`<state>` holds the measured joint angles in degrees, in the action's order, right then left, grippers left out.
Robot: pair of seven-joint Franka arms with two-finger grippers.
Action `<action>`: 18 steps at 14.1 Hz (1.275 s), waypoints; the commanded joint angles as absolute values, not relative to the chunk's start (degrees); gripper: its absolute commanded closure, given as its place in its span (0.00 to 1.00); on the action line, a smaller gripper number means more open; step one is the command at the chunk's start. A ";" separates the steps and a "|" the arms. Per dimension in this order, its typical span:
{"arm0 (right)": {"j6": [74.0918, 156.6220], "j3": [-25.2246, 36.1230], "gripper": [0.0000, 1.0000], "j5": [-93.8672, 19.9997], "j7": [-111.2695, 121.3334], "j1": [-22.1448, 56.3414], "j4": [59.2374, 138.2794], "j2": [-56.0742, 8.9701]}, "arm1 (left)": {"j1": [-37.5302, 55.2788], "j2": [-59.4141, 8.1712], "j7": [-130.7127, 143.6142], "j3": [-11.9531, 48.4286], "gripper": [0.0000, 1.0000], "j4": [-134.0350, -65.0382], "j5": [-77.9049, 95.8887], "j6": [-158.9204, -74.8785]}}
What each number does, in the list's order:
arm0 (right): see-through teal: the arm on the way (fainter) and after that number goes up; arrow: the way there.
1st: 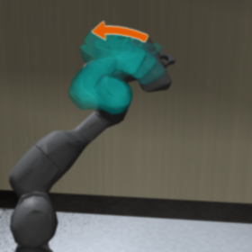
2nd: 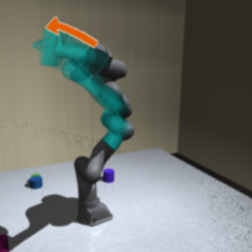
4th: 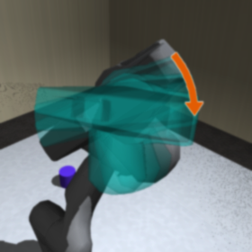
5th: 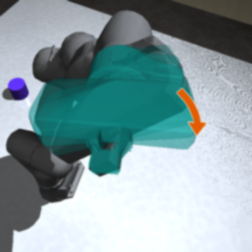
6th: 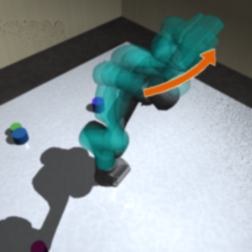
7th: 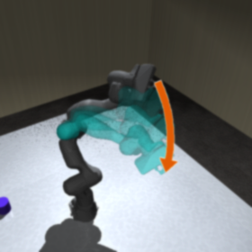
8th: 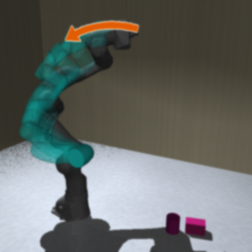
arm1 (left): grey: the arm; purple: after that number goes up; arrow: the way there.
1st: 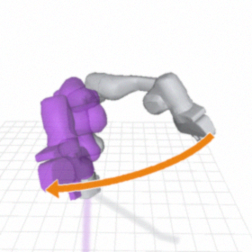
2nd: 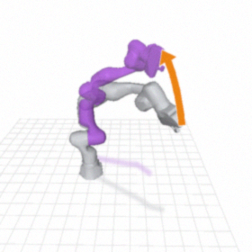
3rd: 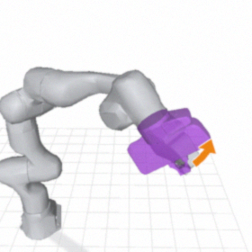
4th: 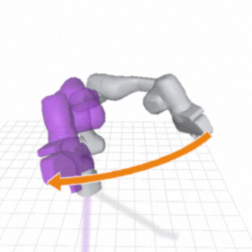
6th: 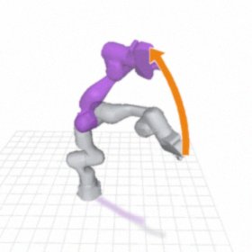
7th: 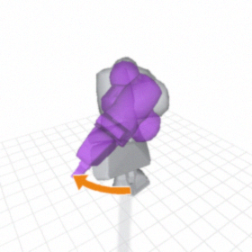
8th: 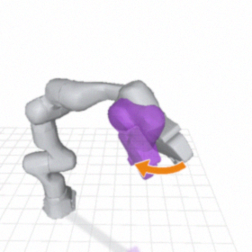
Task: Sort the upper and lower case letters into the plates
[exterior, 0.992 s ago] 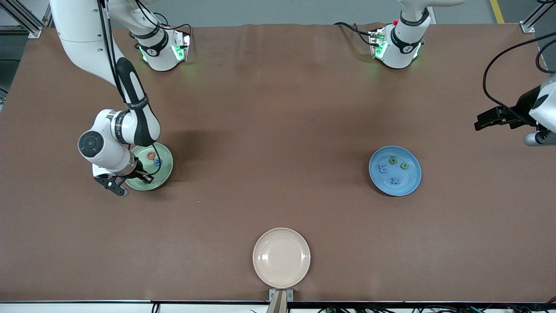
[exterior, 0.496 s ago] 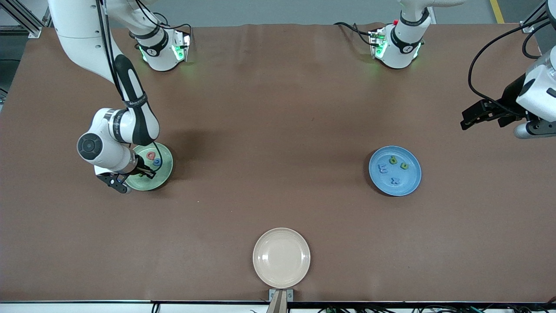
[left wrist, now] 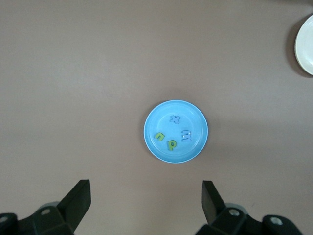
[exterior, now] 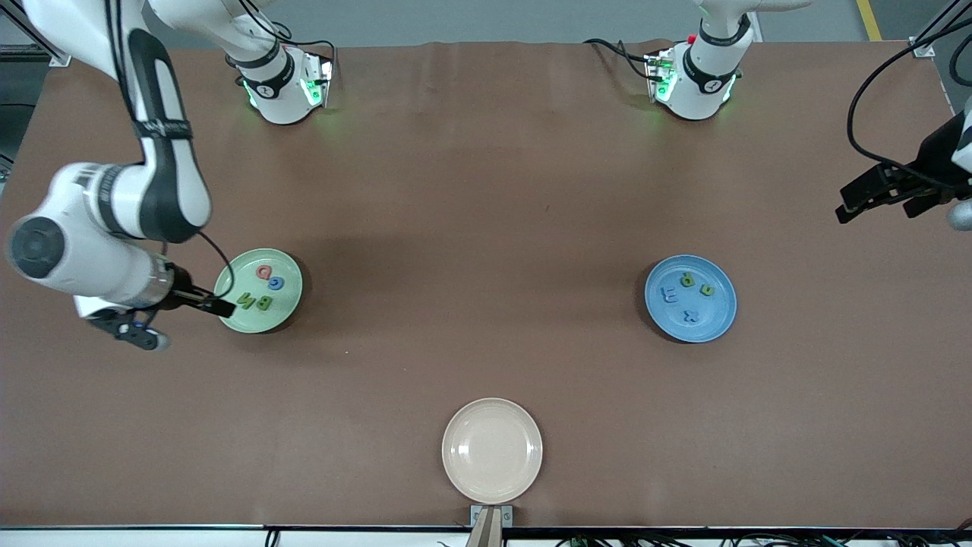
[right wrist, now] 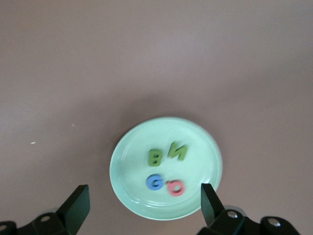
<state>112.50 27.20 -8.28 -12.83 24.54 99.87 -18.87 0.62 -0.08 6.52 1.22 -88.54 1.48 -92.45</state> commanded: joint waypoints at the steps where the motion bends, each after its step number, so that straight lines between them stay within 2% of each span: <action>1: 107.86 27.42 0.00 -6.68 -0.48 21.11 91.69 -19.69 | 0.79 0.53 6.67 1.58 0.00 -87.37 2.19 -91.41; 4: 100.75 27.33 0.00 -7.03 0.79 16.89 84.57 -19.95 | 0.79 0.53 6.86 1.58 0.00 -86.41 2.11 -91.41; 9: 99.24 27.25 0.00 -7.21 0.97 14.06 80.08 -20.13 | 0.97 0.53 6.94 2.02 0.00 -85.78 2.11 -91.41; 13: 98.53 26.81 0.00 -8.09 0.61 13.88 79.63 -19.95 | 0.70 0.44 7.12 1.94 0.00 -85.78 1.58 -91.32; 15: 94.50 26.63 0.00 -8.17 0.70 14.33 79.54 -19.95 | 0.44 0.44 7.12 1.58 0.00 -85.78 1.93 -91.32; 18: 93.35 26.10 0.00 -8.17 0.96 15.20 79.63 -18.64 | 0.62 0.44 7.12 1.67 0.00 -85.78 2.02 -91.32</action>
